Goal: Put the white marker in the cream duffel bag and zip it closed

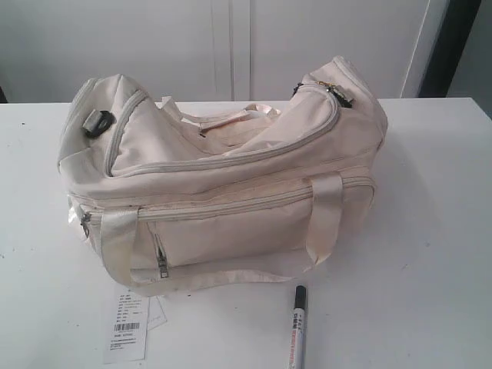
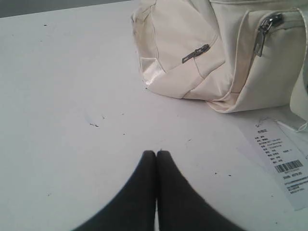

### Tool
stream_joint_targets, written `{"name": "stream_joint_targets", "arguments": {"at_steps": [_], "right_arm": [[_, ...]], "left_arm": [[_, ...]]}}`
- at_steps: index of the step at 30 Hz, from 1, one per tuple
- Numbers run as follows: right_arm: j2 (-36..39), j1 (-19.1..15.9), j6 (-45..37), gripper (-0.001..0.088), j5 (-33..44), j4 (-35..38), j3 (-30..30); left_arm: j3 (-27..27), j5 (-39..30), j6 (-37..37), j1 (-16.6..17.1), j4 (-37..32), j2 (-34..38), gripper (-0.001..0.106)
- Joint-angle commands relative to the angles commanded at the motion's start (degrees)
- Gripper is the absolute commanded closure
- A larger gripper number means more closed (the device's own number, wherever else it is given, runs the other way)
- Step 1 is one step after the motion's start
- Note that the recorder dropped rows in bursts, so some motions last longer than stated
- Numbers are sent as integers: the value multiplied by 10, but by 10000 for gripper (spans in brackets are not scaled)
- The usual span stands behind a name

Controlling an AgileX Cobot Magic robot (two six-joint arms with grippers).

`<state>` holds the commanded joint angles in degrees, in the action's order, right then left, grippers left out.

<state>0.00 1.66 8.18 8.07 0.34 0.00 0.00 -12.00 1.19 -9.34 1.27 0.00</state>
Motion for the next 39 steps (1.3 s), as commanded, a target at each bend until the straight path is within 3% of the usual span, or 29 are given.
{"name": "stream_joint_targets", "arguments": {"at_steps": [5,8,11,15,22,25,31,34,39], "right_arm": [[0,0,47,868,-119,3,0],[0,0,174,868,-235,1,0],[0,0,176,868,-265,-3,-7],[28,0,121,868,-216,-3,-90],[245,0,35,868,-153,-3,-249],[379,0,-8,868,-53,-3,-350],[541,0,-92,868,153,2,-491],[618,0,-175,868,256,69,-563],[702,0,-211,868,327,131,-640]], "left_arm": [[0,0,0,0,0,0,1053],[0,0,0,0,0,0,1053],[0,0,0,0,0,0,1053],[0,0,0,0,0,0,1053],[0,0,0,0,0,0,1053],[0,0,0,0,0,0,1053],[0,0,0,0,0,0,1053],[0,0,0,0,0,0,1053],[0,0,0,0,0,0,1053]]}}
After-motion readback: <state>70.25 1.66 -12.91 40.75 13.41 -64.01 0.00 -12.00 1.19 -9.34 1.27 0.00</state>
